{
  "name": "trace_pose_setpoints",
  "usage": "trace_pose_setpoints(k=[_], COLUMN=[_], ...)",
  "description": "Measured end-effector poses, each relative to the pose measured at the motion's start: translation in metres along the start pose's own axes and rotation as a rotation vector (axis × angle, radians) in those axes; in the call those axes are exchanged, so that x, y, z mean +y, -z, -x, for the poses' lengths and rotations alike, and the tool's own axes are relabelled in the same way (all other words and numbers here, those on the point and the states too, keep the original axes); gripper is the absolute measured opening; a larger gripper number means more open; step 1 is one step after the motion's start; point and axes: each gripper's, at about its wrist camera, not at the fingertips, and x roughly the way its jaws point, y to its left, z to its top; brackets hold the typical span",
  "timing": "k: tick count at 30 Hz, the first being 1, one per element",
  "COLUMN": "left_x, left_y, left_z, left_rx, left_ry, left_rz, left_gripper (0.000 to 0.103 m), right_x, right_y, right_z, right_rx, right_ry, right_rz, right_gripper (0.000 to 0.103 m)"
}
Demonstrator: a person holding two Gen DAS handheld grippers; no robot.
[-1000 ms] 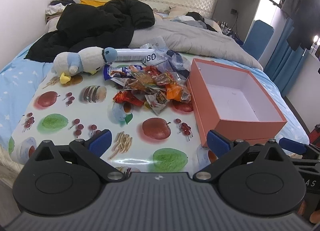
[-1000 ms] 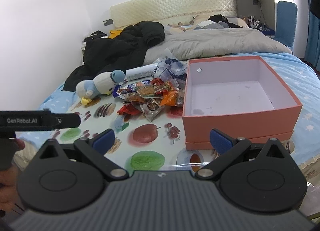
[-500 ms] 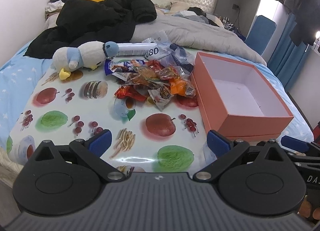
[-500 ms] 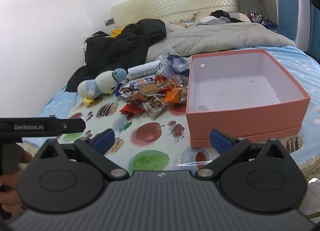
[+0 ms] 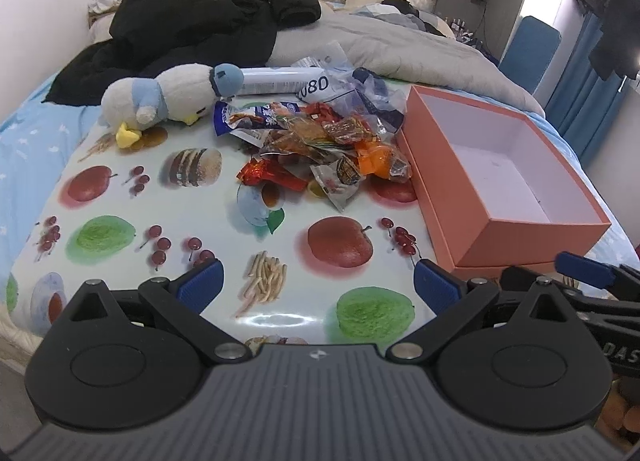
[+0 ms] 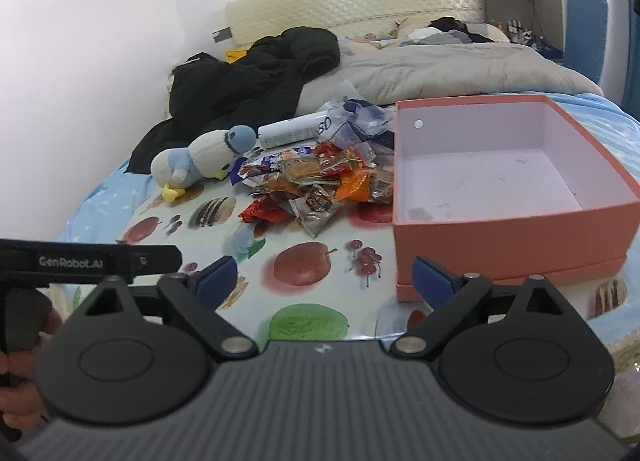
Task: Organize snacks
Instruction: 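Lower the left tool onto the red foil candy while the right tool reaches the clear black-label packet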
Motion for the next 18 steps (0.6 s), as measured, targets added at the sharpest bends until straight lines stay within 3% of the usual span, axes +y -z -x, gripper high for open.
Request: trace_pose_setpoints(k=[3, 5, 8, 11, 18], left_x=[0.006, 0.011, 0.019, 0.026, 0.043], left_y=[-0.002, -0.005, -0.012, -0.020, -0.039], left_z=[-0.011, -0.019, -0.030, -0.041, -0.081], left_rx=[0.014, 0.016, 0.017, 0.010, 0.030], left_ry=[0.001, 0.000, 0.014, 0.017, 0.002], left_rz=[-0.003, -0.004, 0.003, 0.005, 0.014], left_gripper=[0.102, 0.102, 0.101, 0.101, 0.097], right_x=[0.003, 0.005, 0.011, 0.019, 0.023], right_y=[-0.002, -0.003, -0.002, -0.003, -0.010], right_z=[-0.011, -0.019, -0.030, -0.044, -0.076], right_rx=[0.009, 0.017, 0.019, 0.041, 0.073], right_ry=[0.007, 0.011, 0.005, 0.016, -0.020], right_rz=[0.024, 0.033, 0.070, 0.128, 0.130], right_gripper=[0.086, 0.077, 0.076, 0.061, 0.060])
